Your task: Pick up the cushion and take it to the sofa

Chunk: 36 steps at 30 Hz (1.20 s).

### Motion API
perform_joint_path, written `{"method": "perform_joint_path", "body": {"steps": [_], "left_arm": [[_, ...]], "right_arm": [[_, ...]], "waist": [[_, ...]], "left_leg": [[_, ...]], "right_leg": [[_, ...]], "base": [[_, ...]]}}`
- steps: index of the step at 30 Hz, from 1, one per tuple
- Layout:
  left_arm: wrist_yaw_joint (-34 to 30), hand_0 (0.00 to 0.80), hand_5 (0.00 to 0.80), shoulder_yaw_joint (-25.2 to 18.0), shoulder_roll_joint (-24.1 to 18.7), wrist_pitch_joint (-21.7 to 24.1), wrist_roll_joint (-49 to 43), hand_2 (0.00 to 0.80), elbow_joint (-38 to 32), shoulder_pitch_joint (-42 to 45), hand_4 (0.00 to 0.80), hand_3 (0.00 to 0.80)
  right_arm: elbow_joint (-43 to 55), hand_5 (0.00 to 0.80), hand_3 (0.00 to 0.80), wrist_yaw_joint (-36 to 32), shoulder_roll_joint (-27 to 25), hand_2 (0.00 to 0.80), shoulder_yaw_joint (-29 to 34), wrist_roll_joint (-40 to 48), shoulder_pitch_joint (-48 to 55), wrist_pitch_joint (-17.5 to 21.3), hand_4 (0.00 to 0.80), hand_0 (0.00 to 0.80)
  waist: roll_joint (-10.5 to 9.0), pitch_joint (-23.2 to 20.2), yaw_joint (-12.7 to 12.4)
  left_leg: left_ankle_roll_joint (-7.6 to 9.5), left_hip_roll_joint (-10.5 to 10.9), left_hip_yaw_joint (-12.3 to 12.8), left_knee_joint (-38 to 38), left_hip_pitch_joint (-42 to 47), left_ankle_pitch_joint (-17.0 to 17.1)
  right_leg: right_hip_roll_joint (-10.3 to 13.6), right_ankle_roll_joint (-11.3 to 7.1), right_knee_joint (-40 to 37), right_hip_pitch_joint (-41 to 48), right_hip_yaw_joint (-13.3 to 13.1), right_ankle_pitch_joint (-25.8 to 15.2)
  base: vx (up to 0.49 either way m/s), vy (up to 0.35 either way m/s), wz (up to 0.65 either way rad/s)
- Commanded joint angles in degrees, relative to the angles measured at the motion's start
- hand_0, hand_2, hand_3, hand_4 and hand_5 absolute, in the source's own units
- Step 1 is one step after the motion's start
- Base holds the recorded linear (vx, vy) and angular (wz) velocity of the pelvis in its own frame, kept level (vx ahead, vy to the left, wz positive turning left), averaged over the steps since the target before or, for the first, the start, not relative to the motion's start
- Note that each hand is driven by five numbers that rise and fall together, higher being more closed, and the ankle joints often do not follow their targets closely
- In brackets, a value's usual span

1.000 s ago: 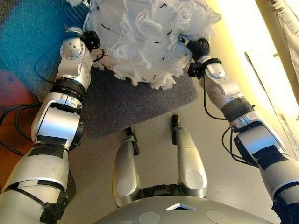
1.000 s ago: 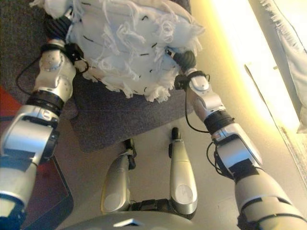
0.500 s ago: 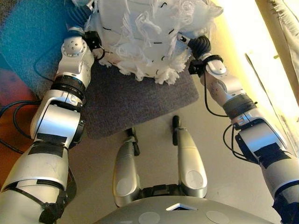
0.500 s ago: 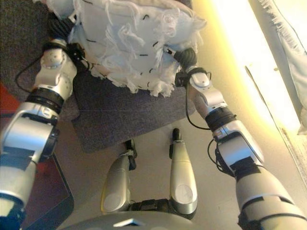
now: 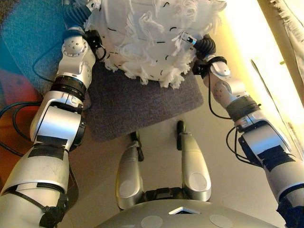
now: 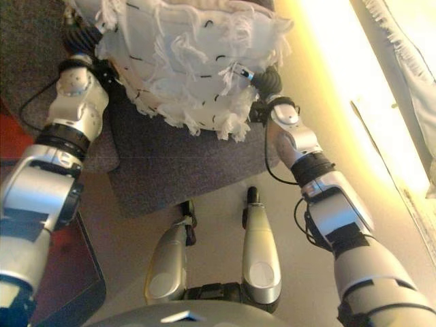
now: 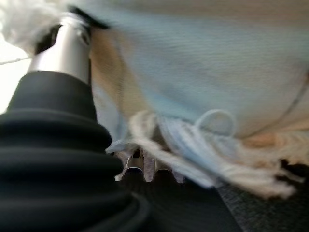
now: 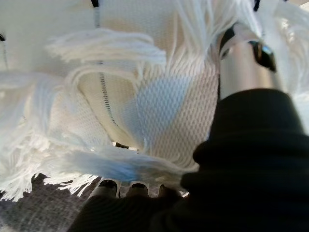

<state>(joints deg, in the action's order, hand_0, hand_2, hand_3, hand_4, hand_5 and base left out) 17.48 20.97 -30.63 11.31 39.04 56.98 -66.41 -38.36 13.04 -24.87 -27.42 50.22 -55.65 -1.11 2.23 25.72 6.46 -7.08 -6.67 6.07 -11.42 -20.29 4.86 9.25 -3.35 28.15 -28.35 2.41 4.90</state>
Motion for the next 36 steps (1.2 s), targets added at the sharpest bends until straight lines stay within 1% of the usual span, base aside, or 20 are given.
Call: {"method": "perform_joint_path", "body": {"steps": [1, 4, 9, 11, 15, 17, 20, 22, 26, 29, 30, 31, 33, 34, 36], "left_arm": [[0.6, 0.0, 0.0, -1.3, -4.5, 2.1, -1.2, 0.0, -3.9, -3.7, 0.0, 0.0], [1.7, 0.0, 0.0, -2.2, -5.3, 2.6, 0.6, 0.0, -6.0, -1.7, 0.0, 0.0], [4.5, 0.0, 0.0, -4.0, -6.4, 3.4, 1.4, 0.0, -7.5, 0.7, 0.0, 0.0], [4.4, 0.0, 0.0, -4.4, -7.2, 3.2, 0.9, 0.0, -8.0, 1.8, 0.0, 0.0], [4.4, 0.0, 0.0, -5.3, -9.0, 2.9, -3.5, 0.0, -10.4, 5.7, 0.0, 0.0], [3.6, 0.0, 0.0, -6.2, -9.8, 2.7, -3.3, 0.0, -11.5, 8.1, 0.0, 0.0], [3.2, 0.0, 0.0, -7.6, -10.2, 3.1, -3.5, 0.0, -12.8, 11.6, 0.0, 0.0], [2.1, 0.0, 0.0, -9.5, -10.0, 3.6, -1.9, 0.0, -14.6, 14.9, 0.0, 0.0], [-1.6, 0.0, 0.0, -12.9, -7.1, 4.2, -0.5, 0.0, -20.0, 23.3, 0.0, 0.0], [-5.3, 0.0, 0.0, -16.1, -1.9, 5.1, -0.6, 0.0, -27.6, 33.4, 0.0, 0.0], [-6.2, 0.0, 0.0, -16.7, 0.2, 5.3, -1.5, 0.0, -31.3, 38.0, 0.0, 0.0], [-6.8, 0.0, 0.0, -17.0, 1.2, 5.2, -0.9, 0.0, -33.6, 40.1, 0.0, 0.0], [-8.8, 0.0, 0.0, -17.8, 5.0, 5.2, -0.5, 0.0, -39.5, 47.1, 0.0, 0.0], [-10.6, 0.0, 0.0, -18.2, 6.3, 5.3, 1.1, 0.0, -41.1, 49.5, 0.0, 0.0], [-13.0, 0.0, 0.0, -18.4, 8.5, 5.3, 1.2, 0.0, -43.1, 53.4, 0.0, 0.0]], "right_arm": [[1.9, 0.0, 0.0, 0.8, -1.4, 0.0, 5.0, 1.9, -2.8, 7.7, 0.0, 0.0], [3.7, 0.0, 0.0, 2.4, -2.4, 0.0, 6.7, -0.1, -1.1, 8.6, 0.0, 0.0], [4.7, 0.0, 0.0, 3.0, -4.2, 0.0, 7.5, -3.1, -0.1, 8.0, 0.0, 0.0], [5.3, 0.0, 0.0, 2.4, -5.4, 0.0, 7.8, -3.4, 1.0, 7.5, 0.0, 0.0], [7.0, 0.0, 0.0, 1.5, -7.6, 0.0, 9.2, -4.2, 4.8, 6.4, 0.0, 0.0], [7.2, 0.0, 0.0, 0.8, -8.4, 0.0, 10.4, -4.0, 6.8, 5.9, 0.0, 0.0], [7.0, 0.0, 0.0, 0.0, -8.2, 0.0, 11.8, -4.1, 10.0, 6.0, 0.0, 0.0], [8.1, 0.0, 0.0, -0.5, -7.4, 0.0, 12.7, -5.6, 13.5, 6.0, 0.0, 0.0], [12.5, 0.0, 0.0, 1.7, -5.0, 0.0, 13.9, -10.4, 21.3, 6.3, 0.0, 0.0], [15.7, 0.0, 0.0, 1.8, -2.8, 0.0, 17.0, -13.9, 30.2, 7.5, 0.0, 0.0], [17.0, 0.0, 0.0, 2.0, -1.9, 0.0, 18.1, -16.0, 33.8, 8.2, 0.0, 0.0], [17.7, 0.0, 0.0, 1.9, -1.3, 0.0, 18.8, -16.9, 35.7, 8.5, 0.0, 0.0], [20.2, 0.0, 0.0, 1.6, 0.4, 0.0, 20.3, -18.5, 40.9, 9.6, 0.0, 0.0], [21.2, 0.0, 0.0, 1.1, 1.0, 0.0, 21.0, -18.7, 43.0, 9.9, 0.0, 0.0], [23.0, 0.0, 0.0, -0.1, 2.7, 0.0, 21.5, -19.9, 46.7, 11.0, 0.0, 0.0]], "waist": [[-1.27, -4.7, -0.7], [-1.17, -6.5, -0.9], [-1.08, -9.5, -1.3], [-1.05, -10.7, -1.5], [-0.95, -12.8, -1.8], [-0.9, -13.8, -2.0], [-0.92, -15.3, -2.4], [-1.11, -16.5, -2.6], [-1.51, -18.0, -2.8], [-1.91, -19.2, -3.1], [-2.06, -19.7, -3.3], [-2.15, -20.0, -3.4], [-2.41, -20.5, -3.7], [-2.52, -20.7, -3.8], [-2.61, -21.0, -3.7]], "left_leg": [[-0.4, -0.6, 0.0, -4.6, 1.3, -5.5], [-0.31, -0.3, -0.1, -2.4, 3.0, -5.0], [-0.3, -0.1, 0.3, 2.0, 6.9, -4.1], [-0.34, -0.1, 0.5, 3.9, 8.6, -3.7], [-0.31, 0.0, 0.9, 6.3, 11.6, -3.2], [-0.25, 0.1, 1.0, 6.7, 12.8, -3.4], [-0.23, -0.1, 1.2, 7.0, 14.5, -3.8], [-0.14, -0.1, 1.1, 6.9, 15.5, -4.0], [0.21, -0.2, 1.2, 6.9, 17.3, -4.6], [0.7, -0.2, 1.4, 7.1, 18.9, -5.0], [0.93, -0.2, 1.5, 7.4, 19.4, -5.0], [1.1, -0.2, 1.6, 7.5, 19.9, -5.1], [1.52, -0.2, 1.6, 8.0, 20.8, -5.3], [1.69, -0.2, 1.7, 8.3, 21.3, -5.3], [1.9, -0.2, 1.8, 8.7, 22.0, -5.4]], "right_leg": [[2.5, -1.42, -13.4, 7.6, 1.1, -4.0], [2.3, -1.49, -15.4, 9.4, 1.5, -4.4], [1.9, -1.85, -19.5, 13.5, 2.7, -5.1], [1.7, -2.01, -21.2, 15.4, 3.3, -5.4], [1.4, -2.15, -23.5, 18.6, 4.2, -5.7], [1.4, -2.17, -24.3, 20.2, 4.6, -5.6], [1.2, -2.24, -25.2, 22.3, 5.1, -5.4], [1.1, -2.3, -25.5, 23.4, 5.4, -5.4], [0.8, -2.27, -25.9, 25.4, 5.6, -5.2], [0.4, -2.36, -26.5, 27.0, 5.9, -5.4], [0.3, -2.46, -26.9, 27.6, 6.0, -5.5], [0.2, -2.49, -27.2, 28.0, 6.1, -5.6], [-0.1, -2.54, -27.7, 28.9, 6.1, -5.7], [-0.4, -2.52, -27.9, 29.3, 6.1, -5.8], [-0.7, -2.47, -28.2, 29.7, 5.9, -5.9]], "base": [[0.081, 0.038, 0.05], [0.081, 0.036, 0.07], [0.103, 0.031, 0.1], [0.122, 0.024, 0.1], [0.106, 0.03, 0.08], [0.127, 0.035, 0.07], [0.127, 0.015, 0.08], [0.117, -0.001, 0.07], [0.096, -0.009, 0.06], [0.089, -0.012, 0.04], [0.074, -0.01, 0.09], [0.063, -0.014, 0.07], [0.042, -0.016, 0.01], [0.029, -0.017, -0.05], [0.011, -0.016, -0.1]]}}
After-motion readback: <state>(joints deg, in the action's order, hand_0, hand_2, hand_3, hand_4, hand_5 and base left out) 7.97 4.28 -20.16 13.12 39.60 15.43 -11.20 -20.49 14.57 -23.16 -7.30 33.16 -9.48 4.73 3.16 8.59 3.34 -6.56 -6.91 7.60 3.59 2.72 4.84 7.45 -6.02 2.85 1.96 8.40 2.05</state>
